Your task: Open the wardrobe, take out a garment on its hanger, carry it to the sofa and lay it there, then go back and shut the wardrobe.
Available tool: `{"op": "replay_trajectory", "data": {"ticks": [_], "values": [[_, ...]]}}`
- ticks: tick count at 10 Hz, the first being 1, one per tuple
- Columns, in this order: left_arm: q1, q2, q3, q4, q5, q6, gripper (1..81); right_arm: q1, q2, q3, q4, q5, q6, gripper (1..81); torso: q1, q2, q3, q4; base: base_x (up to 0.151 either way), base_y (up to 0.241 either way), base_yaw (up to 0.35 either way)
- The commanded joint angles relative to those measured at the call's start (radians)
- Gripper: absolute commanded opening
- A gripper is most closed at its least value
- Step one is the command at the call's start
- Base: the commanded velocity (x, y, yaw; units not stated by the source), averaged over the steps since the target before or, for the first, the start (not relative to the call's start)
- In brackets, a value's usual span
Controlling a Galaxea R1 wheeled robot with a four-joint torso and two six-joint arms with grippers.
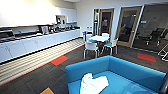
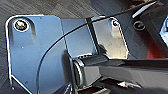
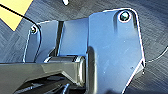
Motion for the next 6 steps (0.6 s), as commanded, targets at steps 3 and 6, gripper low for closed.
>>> {"op": "replay_trajectory", "data": {"ticks": [3, 6], "values": [[-0.041, -0.007, 0.007, 0.015, 0.030, 0.004, 81.1, 0.031, 0.003, 0.004, -0.006, -0.056, 0.000, 81.1, 0.001, 0.000, -0.001, 0.000, 0.000, 0.000, 0.205], [-0.041, -0.009, 0.007, 0.013, 0.030, 0.004, 81.1, 0.033, 0.003, 0.004, -0.002, -0.056, -0.001, 81.1, 0.001, 0.000, -0.001, 0.000, 0.000, 0.000, 0.205]]}}
